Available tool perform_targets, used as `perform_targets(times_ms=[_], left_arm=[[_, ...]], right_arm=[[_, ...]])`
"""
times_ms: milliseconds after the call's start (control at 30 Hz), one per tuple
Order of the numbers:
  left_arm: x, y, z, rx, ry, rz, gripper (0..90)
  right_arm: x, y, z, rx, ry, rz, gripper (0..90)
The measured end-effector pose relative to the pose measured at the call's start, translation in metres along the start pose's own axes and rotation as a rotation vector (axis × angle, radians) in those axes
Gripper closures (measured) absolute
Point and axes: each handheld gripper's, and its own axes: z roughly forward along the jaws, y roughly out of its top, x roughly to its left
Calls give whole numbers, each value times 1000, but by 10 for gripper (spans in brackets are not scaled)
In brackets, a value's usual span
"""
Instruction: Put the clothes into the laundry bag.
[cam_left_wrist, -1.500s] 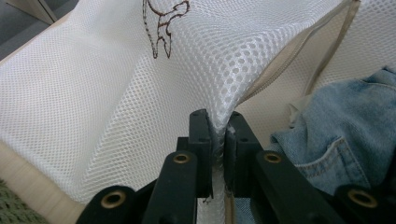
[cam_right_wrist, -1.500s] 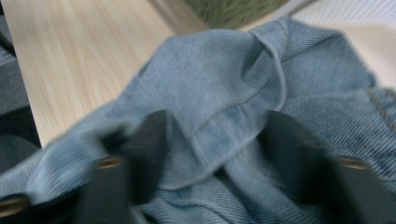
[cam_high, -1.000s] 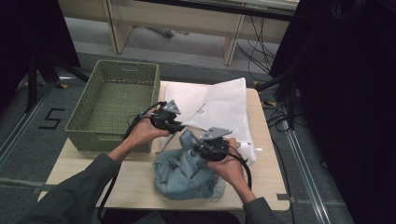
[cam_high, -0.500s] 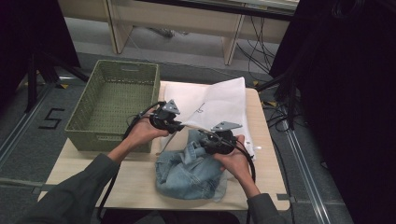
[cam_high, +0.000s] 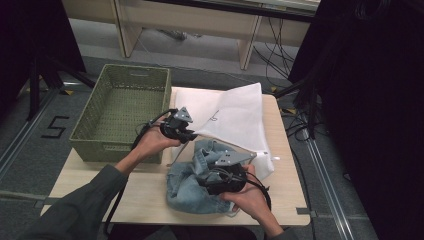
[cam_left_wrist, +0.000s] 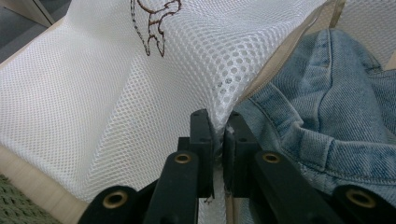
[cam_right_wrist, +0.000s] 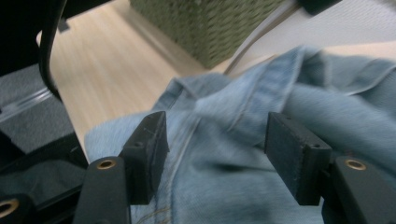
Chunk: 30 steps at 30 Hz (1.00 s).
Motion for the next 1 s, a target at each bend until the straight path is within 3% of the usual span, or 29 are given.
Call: perform_targets(times_ms=[67, 100, 200, 233, 400, 600, 633, 700, 767, 800, 900, 933, 967, 1000], left_arm=[[0, 0, 0, 5, 0, 9, 827], [0, 0, 0, 5, 1, 10, 827], [1, 0, 0, 3, 1, 4, 827], [1, 0, 1, 4, 0, 5, 827], [0, 0, 1, 3, 3, 5, 825], [-2, 0, 3, 13, 0, 9, 824], [-2, 0, 3, 14, -1, 14, 824], [-2, 0, 4, 15, -2, 12, 824], [-3, -1, 5, 16, -3, 11, 824], [-3, -1, 4, 26, -6, 23, 824], [-5, 0, 6, 18, -6, 17, 824], [-6, -1, 6, 24, -7, 13, 824], [-6, -1, 6, 23, -9, 28, 824], [-6, -1, 6, 21, -8, 22, 825]], right_arm=[[1, -4, 4, 11, 1, -10, 403], [3, -5, 6, 12, 4, 13, 399], [4, -5, 5, 14, 13, -14, 395], [7, -5, 5, 7, 15, 6, 393], [16, -4, 4, 12, 59, -35, 386], [22, -16, 22, 110, 56, -72, 377], [23, -20, 28, 112, 49, -60, 375], [25, -27, 35, 164, 44, -56, 381], [22, -31, 41, 211, 30, -87, 470], [21, -33, 45, 208, 27, -73, 553], [15, -30, 46, 208, 15, -105, 743], [13, -28, 47, 183, 2, -134, 762], [16, -25, 44, 157, -45, -129, 772], [12, -17, 38, 114, -96, -157, 778]])
